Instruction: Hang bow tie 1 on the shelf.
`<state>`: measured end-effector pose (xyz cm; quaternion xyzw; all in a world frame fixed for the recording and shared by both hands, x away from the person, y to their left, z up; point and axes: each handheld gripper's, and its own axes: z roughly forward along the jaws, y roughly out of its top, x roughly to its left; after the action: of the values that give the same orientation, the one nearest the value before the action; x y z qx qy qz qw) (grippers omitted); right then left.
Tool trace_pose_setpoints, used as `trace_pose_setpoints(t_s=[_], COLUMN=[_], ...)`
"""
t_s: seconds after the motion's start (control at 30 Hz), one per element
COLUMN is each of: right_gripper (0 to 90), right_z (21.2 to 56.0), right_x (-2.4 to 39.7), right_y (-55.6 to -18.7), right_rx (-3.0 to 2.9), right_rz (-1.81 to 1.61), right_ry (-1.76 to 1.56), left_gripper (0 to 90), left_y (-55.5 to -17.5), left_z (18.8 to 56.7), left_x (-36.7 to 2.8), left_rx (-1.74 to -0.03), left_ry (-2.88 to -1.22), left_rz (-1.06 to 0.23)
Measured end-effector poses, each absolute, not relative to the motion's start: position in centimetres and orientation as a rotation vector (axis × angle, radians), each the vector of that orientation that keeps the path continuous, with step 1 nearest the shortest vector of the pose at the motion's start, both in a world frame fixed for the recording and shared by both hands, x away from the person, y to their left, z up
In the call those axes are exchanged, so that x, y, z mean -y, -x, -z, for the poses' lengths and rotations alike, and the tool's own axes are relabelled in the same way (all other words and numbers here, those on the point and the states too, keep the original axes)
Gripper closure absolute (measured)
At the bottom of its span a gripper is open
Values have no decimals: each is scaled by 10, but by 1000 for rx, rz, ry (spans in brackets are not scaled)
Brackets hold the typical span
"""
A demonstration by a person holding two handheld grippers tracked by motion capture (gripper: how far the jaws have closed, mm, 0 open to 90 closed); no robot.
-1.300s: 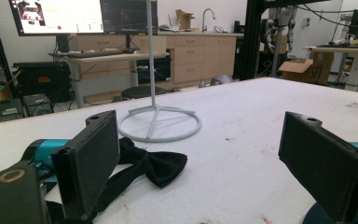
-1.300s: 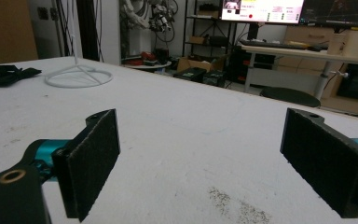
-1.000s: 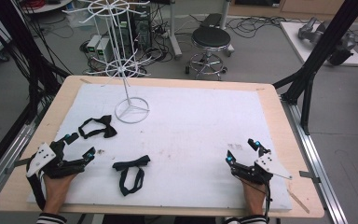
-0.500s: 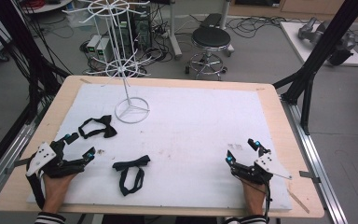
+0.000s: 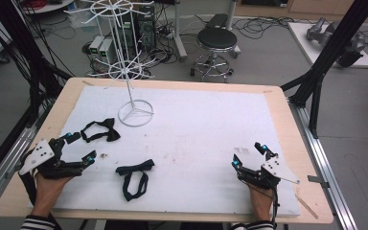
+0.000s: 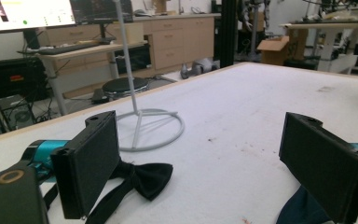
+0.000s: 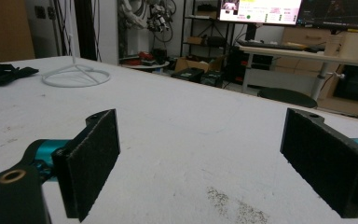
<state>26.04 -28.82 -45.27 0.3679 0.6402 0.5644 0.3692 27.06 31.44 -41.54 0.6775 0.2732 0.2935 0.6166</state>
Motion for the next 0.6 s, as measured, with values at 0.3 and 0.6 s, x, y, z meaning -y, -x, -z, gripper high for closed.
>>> trace_pose_setpoints(t_s=[0.3, 0.6], right_gripper=[112, 112], right_z=[453, 453], right_x=[288, 288], right_y=[-260, -260], right_rx=[-1643, -1641], right_rz=[-1450, -1447], right_ry=[-946, -943], left_gripper=[125, 125], left_y=[-272, -277], left_z=[390, 379], left_x=[-306, -298], left_rx=[-553, -516], left_ry=[-1629, -1706], left_rz=[-636, -577])
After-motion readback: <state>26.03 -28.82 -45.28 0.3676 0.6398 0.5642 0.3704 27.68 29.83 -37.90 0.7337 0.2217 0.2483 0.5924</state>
